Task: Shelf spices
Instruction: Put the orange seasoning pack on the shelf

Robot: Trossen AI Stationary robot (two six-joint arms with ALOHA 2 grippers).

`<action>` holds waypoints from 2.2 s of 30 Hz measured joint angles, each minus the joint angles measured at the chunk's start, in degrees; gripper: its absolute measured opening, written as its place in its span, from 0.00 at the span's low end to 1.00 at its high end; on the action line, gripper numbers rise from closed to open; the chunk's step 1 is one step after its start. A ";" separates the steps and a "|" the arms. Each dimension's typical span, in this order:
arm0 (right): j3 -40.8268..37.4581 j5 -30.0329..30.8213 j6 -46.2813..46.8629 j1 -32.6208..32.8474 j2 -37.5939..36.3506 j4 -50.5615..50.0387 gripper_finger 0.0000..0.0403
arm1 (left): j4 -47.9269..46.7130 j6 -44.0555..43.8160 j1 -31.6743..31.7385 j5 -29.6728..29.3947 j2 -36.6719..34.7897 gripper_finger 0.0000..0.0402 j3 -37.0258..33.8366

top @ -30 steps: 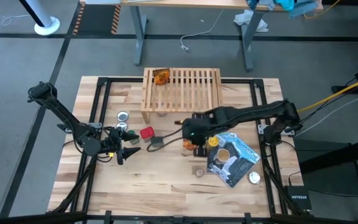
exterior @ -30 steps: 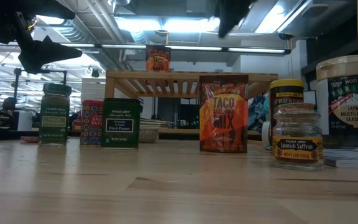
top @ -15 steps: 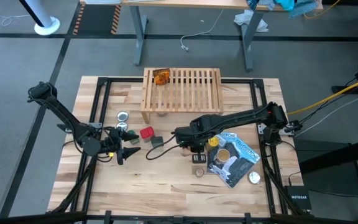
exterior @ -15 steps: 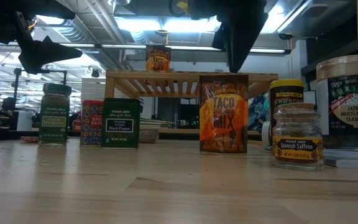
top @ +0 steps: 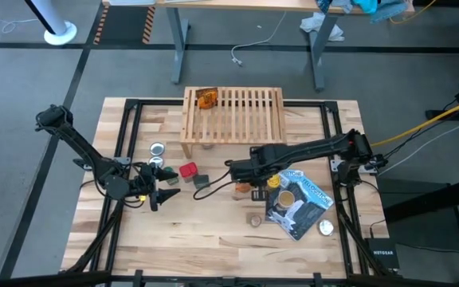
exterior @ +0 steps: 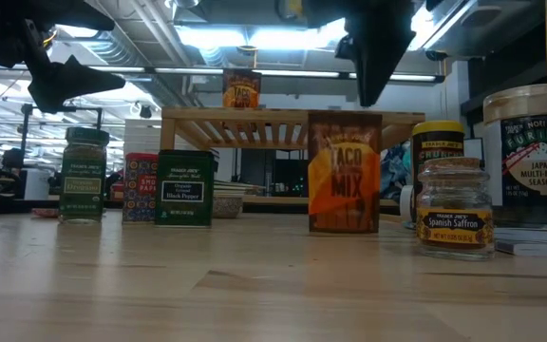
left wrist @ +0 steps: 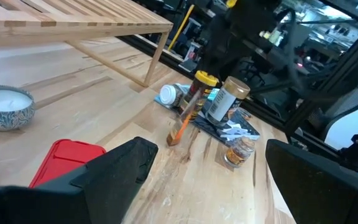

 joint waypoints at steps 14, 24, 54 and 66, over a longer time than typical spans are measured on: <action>0.09 -4.92 0.07 0.02 -0.80 2.07 0.16 | -0.92 -0.20 0.00 0.00 -0.01 0.85 0.00; 0.09 -2.46 0.00 0.02 -0.69 3.78 0.16 | -0.90 -0.21 0.00 0.00 0.00 0.85 0.00; 0.00 -1.79 -1.66 0.02 -0.18 6.09 0.16 | -0.81 -0.20 0.00 0.00 0.00 0.85 0.00; 0.00 -0.84 -0.71 0.02 -0.18 6.13 0.16 | -0.84 -0.22 0.00 0.00 -0.01 0.85 0.00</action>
